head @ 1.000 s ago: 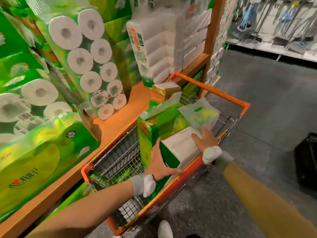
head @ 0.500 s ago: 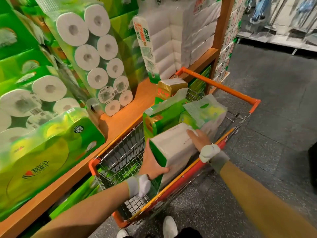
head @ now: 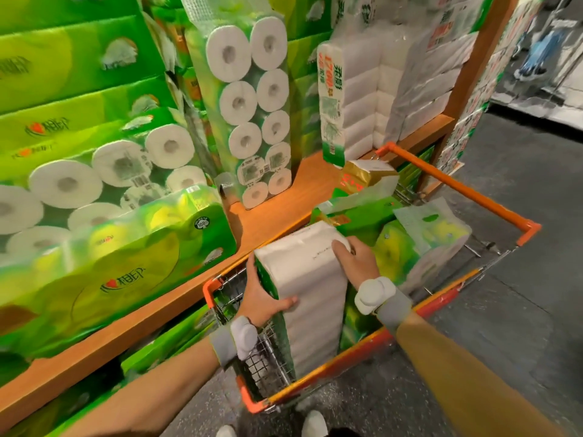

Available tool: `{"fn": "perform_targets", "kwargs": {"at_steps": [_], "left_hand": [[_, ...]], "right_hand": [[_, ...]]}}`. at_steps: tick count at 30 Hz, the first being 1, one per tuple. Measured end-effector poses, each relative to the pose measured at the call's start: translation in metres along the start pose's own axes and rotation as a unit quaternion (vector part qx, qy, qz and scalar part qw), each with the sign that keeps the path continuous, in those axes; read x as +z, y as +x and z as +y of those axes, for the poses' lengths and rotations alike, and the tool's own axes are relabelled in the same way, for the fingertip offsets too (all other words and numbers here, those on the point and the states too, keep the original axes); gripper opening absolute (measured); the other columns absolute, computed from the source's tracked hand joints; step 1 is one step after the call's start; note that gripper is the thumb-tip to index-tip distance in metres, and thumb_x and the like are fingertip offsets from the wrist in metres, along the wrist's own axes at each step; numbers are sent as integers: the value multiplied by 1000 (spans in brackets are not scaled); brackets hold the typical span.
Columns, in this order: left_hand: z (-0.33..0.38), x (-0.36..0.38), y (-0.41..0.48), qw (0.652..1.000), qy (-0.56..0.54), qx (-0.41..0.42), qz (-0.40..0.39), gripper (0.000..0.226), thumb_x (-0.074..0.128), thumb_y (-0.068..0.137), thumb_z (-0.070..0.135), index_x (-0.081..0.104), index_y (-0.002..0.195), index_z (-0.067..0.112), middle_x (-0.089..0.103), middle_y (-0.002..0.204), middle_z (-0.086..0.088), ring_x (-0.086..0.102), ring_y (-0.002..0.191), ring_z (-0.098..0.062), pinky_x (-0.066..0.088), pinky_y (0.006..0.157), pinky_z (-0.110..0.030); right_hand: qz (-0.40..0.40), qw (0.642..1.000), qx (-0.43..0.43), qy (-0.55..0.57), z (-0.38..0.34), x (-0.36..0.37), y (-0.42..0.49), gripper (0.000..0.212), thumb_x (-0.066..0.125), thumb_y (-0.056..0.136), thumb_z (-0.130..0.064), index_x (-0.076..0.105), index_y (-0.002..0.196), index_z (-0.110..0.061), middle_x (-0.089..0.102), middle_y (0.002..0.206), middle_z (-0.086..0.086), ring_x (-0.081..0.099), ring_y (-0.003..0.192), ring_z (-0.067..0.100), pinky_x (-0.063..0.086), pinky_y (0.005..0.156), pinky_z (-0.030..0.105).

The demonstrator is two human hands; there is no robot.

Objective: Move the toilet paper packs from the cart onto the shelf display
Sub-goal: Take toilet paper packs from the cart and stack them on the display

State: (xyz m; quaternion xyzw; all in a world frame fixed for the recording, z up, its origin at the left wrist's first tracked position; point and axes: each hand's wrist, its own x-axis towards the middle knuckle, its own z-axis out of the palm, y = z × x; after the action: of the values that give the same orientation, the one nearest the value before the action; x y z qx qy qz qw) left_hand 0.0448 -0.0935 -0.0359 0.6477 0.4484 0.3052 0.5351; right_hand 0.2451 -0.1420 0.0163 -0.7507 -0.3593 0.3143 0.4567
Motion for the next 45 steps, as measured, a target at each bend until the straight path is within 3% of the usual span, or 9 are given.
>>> {"fn": "perform_targets", "kwargs": {"at_steps": [5, 8, 12, 22, 28, 33, 39, 42, 45], "left_hand": [[26, -52, 10, 999, -2, 17, 48, 136, 81, 35, 49, 12, 148, 18, 33, 146, -3, 33, 132, -14, 26, 112, -32], [39, -84, 19, 998, -14, 16, 60, 132, 84, 32, 47, 19, 145, 26, 41, 144, -7, 38, 134, -22, 33, 112, -45], [60, -132, 23, 995, -33, 44, 82, 123, 90, 29, 51, 28, 134, 38, 48, 137, -5, 44, 129, -22, 39, 107, -46], [116, -220, 18, 967, -174, 123, 138, 117, 85, 31, 17, 35, 137, 11, 64, 107, -2, 59, 100, -23, 56, 81, -32], [141, -270, 5, 945, -241, 158, 153, 125, 96, 14, 32, 42, 123, 4, 75, 83, 4, 70, 73, -12, 56, 60, -26], [130, -294, 2, 930, -287, 150, 175, 119, 95, 15, 32, 46, 122, 11, 75, 82, 0, 70, 70, -15, 58, 58, -30], [120, -323, 0, 911, -322, 150, 209, 87, 93, 25, 41, 57, 86, -8, 71, 64, -11, 60, 51, -18, 52, 58, -30], [121, -330, -1, 898, -370, 129, 201, 96, 90, 33, 50, 61, 113, 3, 75, 93, -7, 71, 81, -17, 58, 68, -28], [107, -332, 2, 873, -442, 103, 178, 96, 88, 34, 58, 61, 117, 17, 70, 114, -3, 69, 98, -16, 58, 76, -31]], "right_hand": [[-32, 995, -66, 69, -38, 24, -3, 22, 61, 85, -25, 59, 97, -6, 59, 87, 4, 53, 83, 15, 41, 70, 27], [-59, 987, -118, 91, -48, 41, -5, 58, 62, 73, -39, 53, 126, -14, 59, 118, 1, 55, 107, 9, 44, 89, 20], [-139, 970, -156, 125, -73, 64, -3, 57, 65, 85, -10, 38, 134, -21, 52, 121, -13, 53, 97, -21, 42, 83, 2], [-308, 936, -135, -101, -42, 134, 58, 110, 82, 45, -67, 37, 138, -28, 55, 133, -7, 50, 125, 11, 35, 111, 44], [-300, 912, -225, -165, -125, 155, 48, 116, 85, 53, -55, 23, 144, -18, 38, 144, -4, 36, 134, 14, 27, 115, 34], [-329, 893, -280, -124, -175, 163, 31, 118, 86, 63, -18, 1, 145, -16, 12, 140, -11, 9, 131, 3, 8, 94, 0], [-331, 891, -296, -94, -206, 191, 27, 146, 82, 25, -69, 15, 147, -23, 30, 150, -3, 28, 139, 13, 26, 114, 30], [-325, 890, -308, -90, -235, 203, 22, 131, 86, 37, -41, 20, 147, -18, 30, 144, -9, 27, 135, 6, 23, 102, 9], [-302, 880, -345, -124, -263, 223, 23, 129, 86, 36, -53, 23, 147, -34, 33, 149, -4, 30, 138, 13, 24, 113, 23]]}}
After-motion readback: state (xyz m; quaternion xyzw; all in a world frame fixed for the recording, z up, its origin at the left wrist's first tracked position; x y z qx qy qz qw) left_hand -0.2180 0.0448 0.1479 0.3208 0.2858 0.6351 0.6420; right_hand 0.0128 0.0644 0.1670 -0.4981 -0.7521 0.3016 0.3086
